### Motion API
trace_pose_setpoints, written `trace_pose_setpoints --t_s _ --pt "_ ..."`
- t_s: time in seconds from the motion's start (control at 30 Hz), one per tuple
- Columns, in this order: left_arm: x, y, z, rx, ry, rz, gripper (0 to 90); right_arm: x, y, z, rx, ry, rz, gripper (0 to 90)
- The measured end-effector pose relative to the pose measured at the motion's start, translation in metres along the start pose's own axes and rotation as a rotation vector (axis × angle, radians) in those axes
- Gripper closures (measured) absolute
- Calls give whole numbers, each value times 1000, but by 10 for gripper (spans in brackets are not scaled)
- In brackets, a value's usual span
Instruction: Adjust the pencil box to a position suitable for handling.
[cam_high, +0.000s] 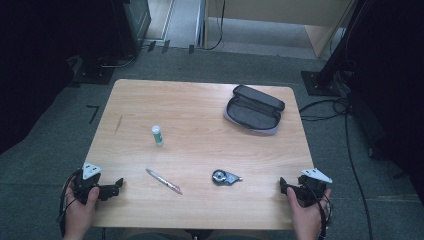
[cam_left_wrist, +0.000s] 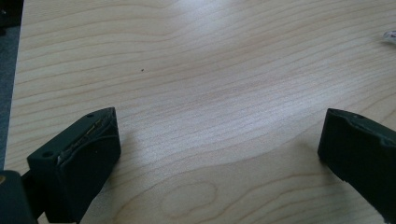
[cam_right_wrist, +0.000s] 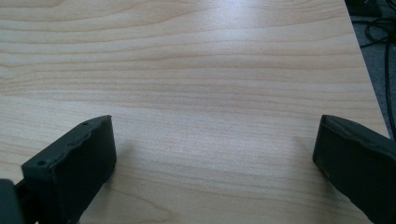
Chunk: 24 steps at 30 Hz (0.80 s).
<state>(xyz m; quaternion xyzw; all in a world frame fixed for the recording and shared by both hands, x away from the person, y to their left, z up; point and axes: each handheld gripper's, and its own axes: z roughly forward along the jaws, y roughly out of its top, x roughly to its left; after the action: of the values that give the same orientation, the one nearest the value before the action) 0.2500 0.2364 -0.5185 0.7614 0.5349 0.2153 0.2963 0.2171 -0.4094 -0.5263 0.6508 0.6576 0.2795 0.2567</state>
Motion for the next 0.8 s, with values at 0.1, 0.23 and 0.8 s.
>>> trace_pose_setpoints --t_s 0.1,0.23,0.8 --pt "0 0 0 1 0 0 0 0 0 0 -2 9 -2 1" --pt "0 0 0 0 0 0 0 -1 -2 -4 -25 4 -1 124" --pt "0 0 0 0 0 1 0 5 28 -22 -61 71 106 433"
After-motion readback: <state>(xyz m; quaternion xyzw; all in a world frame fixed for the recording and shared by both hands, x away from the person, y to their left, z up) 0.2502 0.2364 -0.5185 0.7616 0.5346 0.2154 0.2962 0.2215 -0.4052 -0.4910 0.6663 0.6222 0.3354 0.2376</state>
